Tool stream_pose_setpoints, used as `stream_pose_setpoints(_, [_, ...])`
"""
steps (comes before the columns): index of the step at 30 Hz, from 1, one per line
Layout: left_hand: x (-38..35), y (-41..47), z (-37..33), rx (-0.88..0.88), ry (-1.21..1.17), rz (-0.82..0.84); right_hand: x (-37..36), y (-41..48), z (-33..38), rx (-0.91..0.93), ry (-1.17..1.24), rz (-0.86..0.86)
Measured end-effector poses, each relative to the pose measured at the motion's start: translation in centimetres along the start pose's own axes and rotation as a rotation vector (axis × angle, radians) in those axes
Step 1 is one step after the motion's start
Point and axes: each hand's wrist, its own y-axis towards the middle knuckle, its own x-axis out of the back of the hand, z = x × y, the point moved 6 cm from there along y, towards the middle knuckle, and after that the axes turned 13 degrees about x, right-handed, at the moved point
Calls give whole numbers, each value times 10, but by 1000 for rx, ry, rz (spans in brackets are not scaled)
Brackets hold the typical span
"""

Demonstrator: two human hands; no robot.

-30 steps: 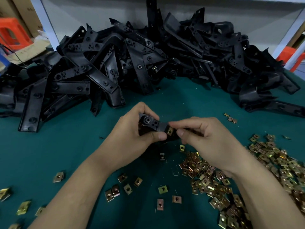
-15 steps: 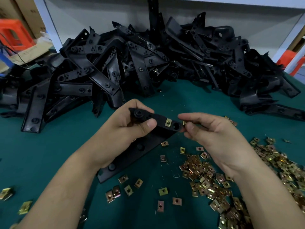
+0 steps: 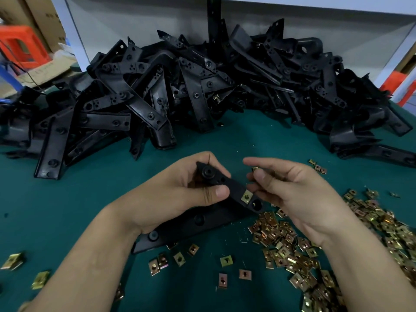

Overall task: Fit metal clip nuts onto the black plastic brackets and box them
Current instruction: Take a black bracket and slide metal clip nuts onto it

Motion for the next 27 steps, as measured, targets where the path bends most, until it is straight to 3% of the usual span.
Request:
stream_pose_setpoints(12, [-4, 0, 0, 10, 89, -4, -8, -1, -1, -9, -152, 95])
stream_pose_setpoints(24, [-8, -1, 4, 36, 81, 57, -10, -4, 4, -33, -67, 62])
stream_pose_setpoints(27, [-10, -1, 2, 21, 77, 68, -14, -5, 3, -51, -47, 120])
